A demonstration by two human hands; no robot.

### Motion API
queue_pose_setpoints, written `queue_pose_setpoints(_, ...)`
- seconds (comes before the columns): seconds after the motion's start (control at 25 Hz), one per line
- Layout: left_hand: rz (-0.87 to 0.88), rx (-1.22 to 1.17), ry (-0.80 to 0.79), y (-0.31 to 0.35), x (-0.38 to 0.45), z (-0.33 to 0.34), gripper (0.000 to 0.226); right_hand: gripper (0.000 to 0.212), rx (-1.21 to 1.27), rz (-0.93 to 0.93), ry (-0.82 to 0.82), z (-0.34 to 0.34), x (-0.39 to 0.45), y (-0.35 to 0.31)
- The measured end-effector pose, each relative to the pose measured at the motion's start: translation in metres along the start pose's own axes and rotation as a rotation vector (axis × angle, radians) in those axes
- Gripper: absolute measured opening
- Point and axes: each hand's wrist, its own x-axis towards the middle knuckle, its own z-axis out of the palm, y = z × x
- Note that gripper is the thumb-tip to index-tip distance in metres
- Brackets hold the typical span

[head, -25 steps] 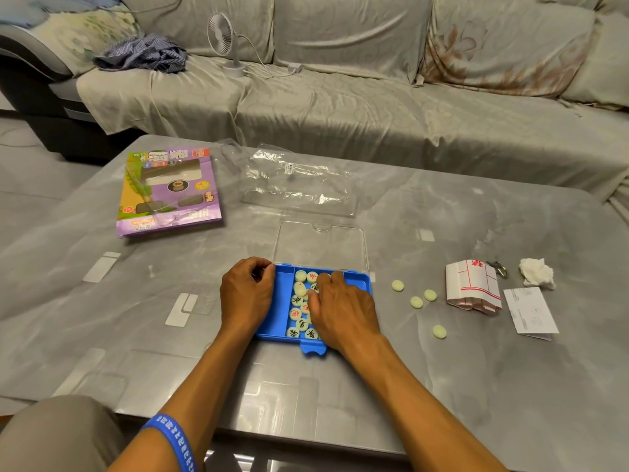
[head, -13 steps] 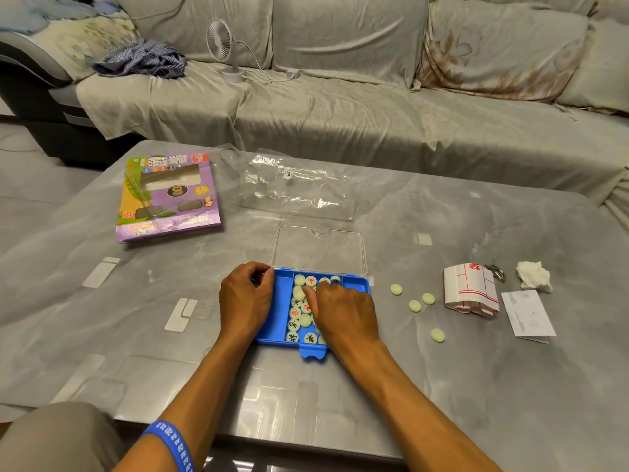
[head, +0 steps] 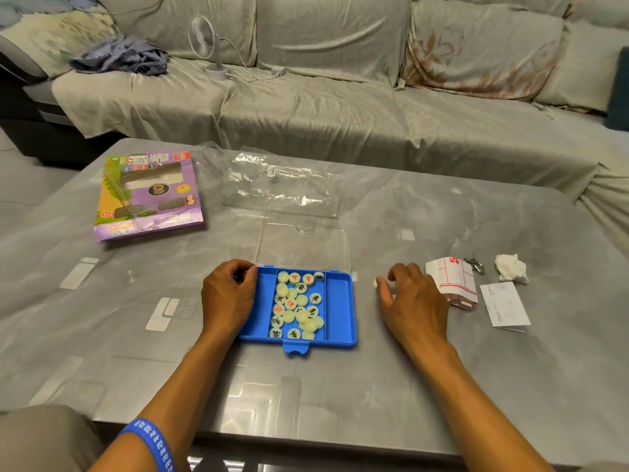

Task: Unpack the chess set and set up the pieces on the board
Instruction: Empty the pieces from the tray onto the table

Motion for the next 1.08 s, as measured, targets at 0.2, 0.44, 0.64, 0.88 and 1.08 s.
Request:
queue_pose_setpoints(0.2,-0.007,0.022,0.014,-0.001,0.0,-0.002,0.015,0.045,0.08,-0.499,-0.378,-0.013,-0.022,-0.078)
queue_pose_setpoints(0.44,-0.005,0.023,0.011,-0.002,0.002,-0.002,0.017,0.033,-0.085,-0.418,-0.518,-0.008,-0.02,-0.109)
queue_pose_setpoints(0.64,-0.007,0.014,0.012,-0.003,0.001,-0.001,0.018,0.009,0.027,-0.348,-0.53,-0.011,-0.019,-0.112)
queue_pose_setpoints(0.88,-0.01,0.016,0.012,-0.003,0.002,-0.002,0.018,0.029,0.057,-0.344,-0.661,-0.019,-0.015,-0.107)
queue_pose_setpoints(1.08,-0.01,0.015,0.008,-0.004,0.002,-0.001,0.018,0.026,0.07,-0.331,-0.771,-0.019,-0.006,-0.1)
